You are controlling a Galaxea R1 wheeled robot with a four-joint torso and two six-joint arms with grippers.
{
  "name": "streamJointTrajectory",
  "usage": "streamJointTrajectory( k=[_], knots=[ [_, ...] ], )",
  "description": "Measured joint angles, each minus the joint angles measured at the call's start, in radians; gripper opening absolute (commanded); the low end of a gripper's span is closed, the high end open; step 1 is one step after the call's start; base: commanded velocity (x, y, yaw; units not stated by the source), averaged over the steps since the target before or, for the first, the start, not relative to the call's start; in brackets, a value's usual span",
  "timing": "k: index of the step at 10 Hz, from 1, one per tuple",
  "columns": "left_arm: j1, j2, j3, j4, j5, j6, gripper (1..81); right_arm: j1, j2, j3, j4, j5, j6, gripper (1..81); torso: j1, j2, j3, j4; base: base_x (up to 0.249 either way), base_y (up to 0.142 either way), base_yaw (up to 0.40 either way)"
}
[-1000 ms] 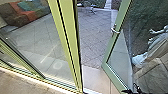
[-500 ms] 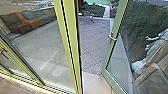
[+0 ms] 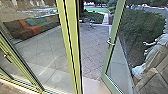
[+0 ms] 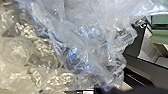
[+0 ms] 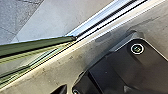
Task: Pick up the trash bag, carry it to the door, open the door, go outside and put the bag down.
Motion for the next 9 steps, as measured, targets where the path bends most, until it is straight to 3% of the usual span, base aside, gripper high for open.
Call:
streamJointTrajectory(
  k=[3,6,9],
  knots=[
    [0.001,0.0,0.0,0.004,0.004,0.0,1.0,-0.085,0.063,-0.064,-0.086,0.0,0.0,81.1,-0.001,-0.001,0.041,0.0,0.0,0.0,0.0],
    [0.0,0.004,0.0,0.005,0.006,0.0,1.0,-0.139,0.124,-0.14,-0.161,-0.001,0.0,81.1,-0.002,-0.002,0.045,0.0,0.0,0.0,0.0],
    [-0.024,0.005,-0.002,0.013,0.009,0.0,1.0,-0.23,0.21,-0.228,-0.296,-0.001,-0.003,81.1,-0.003,-0.003,0.045,0.0,0.0,0.0,0.0]
  ],
)
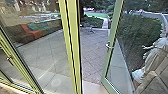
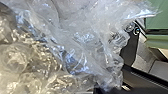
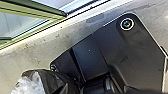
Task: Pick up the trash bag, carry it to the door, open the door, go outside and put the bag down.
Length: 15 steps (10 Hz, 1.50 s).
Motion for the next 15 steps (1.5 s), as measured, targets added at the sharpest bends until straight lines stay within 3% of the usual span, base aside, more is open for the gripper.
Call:
streamJointTrajectory(
  k=[3,9,11,15],
  knots=[
    [-0.004,-0.001,-0.015,0.04,0.001,0.0,1.0,-0.074,0.068,-0.111,-0.133,0.034,-0.023,81.1,0.0,0.0,0.001,0.0,0.0,0.0,0.0],
    [-0.004,-0.003,-0.016,0.043,0.0,0.0,1.0,-0.136,0.222,-0.47,-0.229,0.185,-0.038,81.1,-0.001,-0.001,0.001,0.0,0.0,0.0,0.0],
    [-0.005,-0.002,-0.016,0.043,0.0,0.0,1.0,-0.164,0.279,-0.521,-0.246,0.216,-0.042,81.1,-0.001,-0.001,0.002,0.0,0.0,0.0,0.0],
    [-0.007,-0.002,-0.016,0.043,-0.001,0.0,1.0,-0.172,0.294,-0.531,-0.256,0.224,-0.042,81.1,-0.001,-0.001,0.002,0.0,0.0,0.0,0.0]
  ],
)
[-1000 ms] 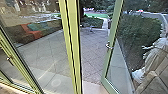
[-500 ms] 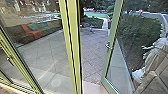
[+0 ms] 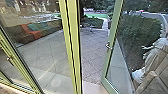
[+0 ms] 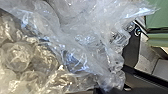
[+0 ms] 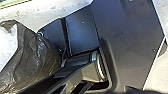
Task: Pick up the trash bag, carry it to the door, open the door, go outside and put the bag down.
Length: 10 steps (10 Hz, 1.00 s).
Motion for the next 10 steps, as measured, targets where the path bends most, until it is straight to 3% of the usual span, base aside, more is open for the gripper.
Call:
streamJointTrajectory(
  k=[7,10],
  knots=[
    [0.013,0.001,0.0,0.0,0.004,0.0,1.0,-0.018,0.009,-0.003,-0.004,0.001,-0.007,81.1,-0.003,-0.002,0.0,0.0,-0.02,0.013,0.025],
    [-0.01,0.002,-0.002,0.0,-0.006,0.0,1.0,0.01,0.011,-0.004,-0.004,0.0,-0.007,81.1,-0.003,-0.002,0.0,0.0,0.0,0.0,-0.212]
  ],
)
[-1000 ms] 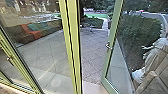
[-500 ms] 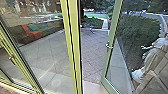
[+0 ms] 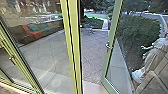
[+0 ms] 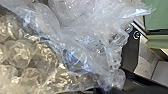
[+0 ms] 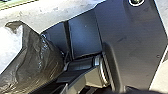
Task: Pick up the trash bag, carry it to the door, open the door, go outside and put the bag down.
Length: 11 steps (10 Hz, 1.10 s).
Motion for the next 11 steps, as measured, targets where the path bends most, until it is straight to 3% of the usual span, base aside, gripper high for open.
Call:
streamJointTrajectory(
  k=[11],
  knots=[
    [0.003,0.0,-0.004,0.0,0.008,0.0,1.0,-0.009,0.006,0.0,-0.003,-0.001,0.0,81.1,0.0,0.0,0.0,0.0,0.0,0.0,-0.332]
  ],
)
